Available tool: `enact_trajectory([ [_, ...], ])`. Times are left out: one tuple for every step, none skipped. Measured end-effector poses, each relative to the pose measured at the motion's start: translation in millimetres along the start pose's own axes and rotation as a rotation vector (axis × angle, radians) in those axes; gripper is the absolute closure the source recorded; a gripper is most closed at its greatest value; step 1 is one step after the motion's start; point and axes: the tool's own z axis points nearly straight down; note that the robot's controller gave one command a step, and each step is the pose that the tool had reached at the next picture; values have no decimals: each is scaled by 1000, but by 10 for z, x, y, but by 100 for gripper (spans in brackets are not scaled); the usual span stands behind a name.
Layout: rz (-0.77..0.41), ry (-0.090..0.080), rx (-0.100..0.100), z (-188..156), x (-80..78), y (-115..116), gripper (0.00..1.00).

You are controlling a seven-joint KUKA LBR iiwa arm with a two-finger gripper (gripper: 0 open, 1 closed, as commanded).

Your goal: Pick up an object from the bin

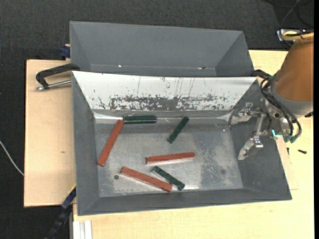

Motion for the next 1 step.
enact_trajectory([
  [-2, -8, 1, -40, -17, 5, 0],
])
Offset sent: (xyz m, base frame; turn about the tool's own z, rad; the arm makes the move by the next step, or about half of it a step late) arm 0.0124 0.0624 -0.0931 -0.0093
